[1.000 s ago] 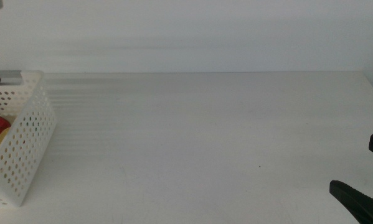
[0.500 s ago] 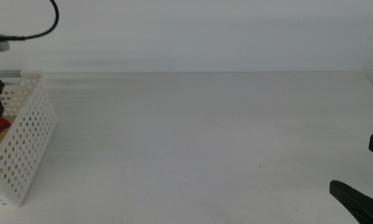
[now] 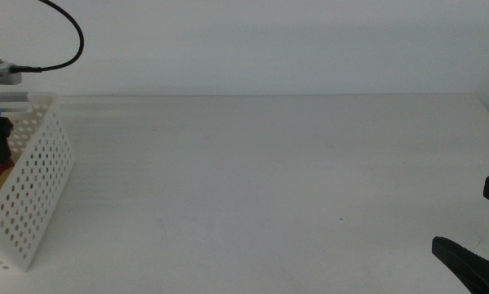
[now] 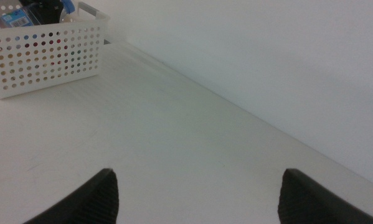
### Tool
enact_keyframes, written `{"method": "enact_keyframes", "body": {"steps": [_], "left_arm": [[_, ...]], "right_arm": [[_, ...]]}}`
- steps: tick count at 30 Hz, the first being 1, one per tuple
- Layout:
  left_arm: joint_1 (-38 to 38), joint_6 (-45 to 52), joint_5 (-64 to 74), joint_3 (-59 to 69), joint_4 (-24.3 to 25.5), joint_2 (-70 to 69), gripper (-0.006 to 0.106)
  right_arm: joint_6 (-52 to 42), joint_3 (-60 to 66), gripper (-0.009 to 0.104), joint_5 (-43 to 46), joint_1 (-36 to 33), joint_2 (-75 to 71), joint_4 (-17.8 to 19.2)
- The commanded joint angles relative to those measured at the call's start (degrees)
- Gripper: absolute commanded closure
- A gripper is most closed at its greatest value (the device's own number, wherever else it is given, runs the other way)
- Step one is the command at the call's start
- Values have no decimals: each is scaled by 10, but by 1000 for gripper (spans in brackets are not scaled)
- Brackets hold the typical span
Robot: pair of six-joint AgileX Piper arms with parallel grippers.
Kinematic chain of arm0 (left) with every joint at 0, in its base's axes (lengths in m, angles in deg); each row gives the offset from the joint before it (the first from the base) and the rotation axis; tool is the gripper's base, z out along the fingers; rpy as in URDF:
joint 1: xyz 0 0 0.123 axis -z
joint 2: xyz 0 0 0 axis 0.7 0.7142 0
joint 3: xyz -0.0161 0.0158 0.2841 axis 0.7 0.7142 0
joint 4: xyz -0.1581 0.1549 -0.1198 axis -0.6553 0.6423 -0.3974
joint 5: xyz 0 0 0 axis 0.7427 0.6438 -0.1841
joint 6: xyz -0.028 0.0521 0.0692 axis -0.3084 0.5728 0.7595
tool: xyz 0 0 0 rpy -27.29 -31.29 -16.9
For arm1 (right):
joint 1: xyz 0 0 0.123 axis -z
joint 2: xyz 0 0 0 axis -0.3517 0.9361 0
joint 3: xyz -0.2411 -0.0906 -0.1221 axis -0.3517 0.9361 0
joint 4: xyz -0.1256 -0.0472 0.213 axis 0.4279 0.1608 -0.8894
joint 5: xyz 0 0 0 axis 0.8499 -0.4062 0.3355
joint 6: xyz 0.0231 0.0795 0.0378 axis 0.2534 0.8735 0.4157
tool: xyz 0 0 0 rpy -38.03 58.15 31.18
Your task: Use arms to grab the bottles and put them into the dustbin to the left of the table.
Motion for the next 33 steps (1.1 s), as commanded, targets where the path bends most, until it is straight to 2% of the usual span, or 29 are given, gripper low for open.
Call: {"method": "enact_keyframes", "body": {"steps": [1,2,8,13,19,23,27,33], "left_arm": [[1,9,-29,-21,-2,-30,19],[1,16,-30,-21,-2,-30,10],[20,24,-31,-21,3,-46,10],[42,-50,-25,-21,26,-80,10],[74,-85,18,-21,8,-141,14],[89,-157,24,-20,-5,-190,15],[116,-159,24,-19,-4,-238,15],[181,-154,23,-19,26,-315,15]], "right_arm": [[-7,-16,28,45,2,6,3],[-7,-16,28,45,2,6,3],[-7,-16,28,45,2,6,3],[-7,-16,28,45,2,6,3],[-7,-16,28,45,2,6,3],[-7,-16,28,45,2,6,3],[-7,-16,28,45,2,6,3],[-7,-16,28,45,2,6,3]]}}
